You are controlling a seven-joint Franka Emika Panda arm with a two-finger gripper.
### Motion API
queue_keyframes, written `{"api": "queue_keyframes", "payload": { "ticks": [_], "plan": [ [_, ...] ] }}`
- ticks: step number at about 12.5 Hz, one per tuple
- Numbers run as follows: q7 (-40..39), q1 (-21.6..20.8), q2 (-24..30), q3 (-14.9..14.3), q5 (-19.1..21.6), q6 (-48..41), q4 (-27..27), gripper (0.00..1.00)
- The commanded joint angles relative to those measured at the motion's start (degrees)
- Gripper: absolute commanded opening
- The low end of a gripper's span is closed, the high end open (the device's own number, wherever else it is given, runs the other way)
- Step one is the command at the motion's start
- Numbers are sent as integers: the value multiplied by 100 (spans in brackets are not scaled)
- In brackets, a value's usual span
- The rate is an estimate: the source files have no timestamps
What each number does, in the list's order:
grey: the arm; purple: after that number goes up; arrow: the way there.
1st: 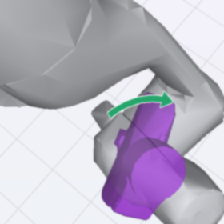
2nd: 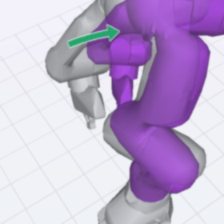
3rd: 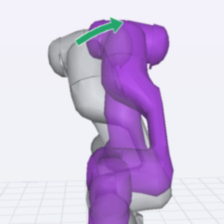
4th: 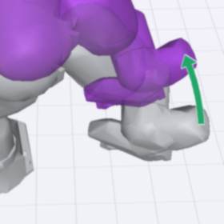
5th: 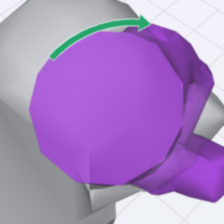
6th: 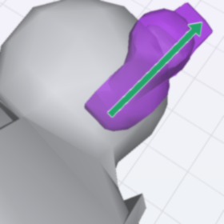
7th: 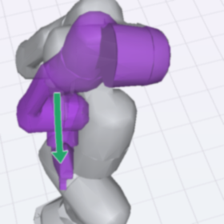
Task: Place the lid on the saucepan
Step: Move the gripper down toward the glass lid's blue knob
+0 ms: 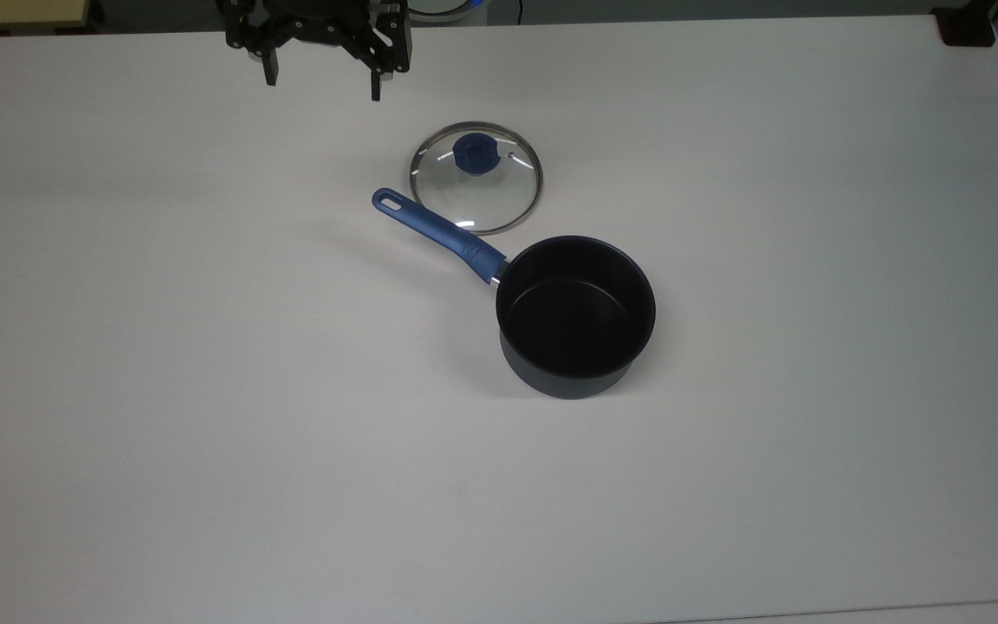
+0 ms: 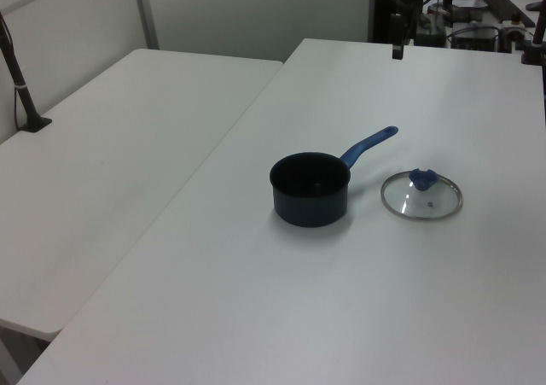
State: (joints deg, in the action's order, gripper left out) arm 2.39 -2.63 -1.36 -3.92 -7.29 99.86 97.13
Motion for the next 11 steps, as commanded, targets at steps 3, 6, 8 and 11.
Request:
{"api": "queue_keyframes", "payload": {
  "ticks": [3, 6, 8, 11],
  "plan": [
    [-178, 26, -22, -13, 53, -187, -107, 100],
    [-152, 0, -49, 14, 61, -248, -89, 100],
    [-178, -44, -49, 40, 70, -537, -72, 100],
    [-257, -88, 82, 84, 96, -617, 216, 100]
  ]
}}
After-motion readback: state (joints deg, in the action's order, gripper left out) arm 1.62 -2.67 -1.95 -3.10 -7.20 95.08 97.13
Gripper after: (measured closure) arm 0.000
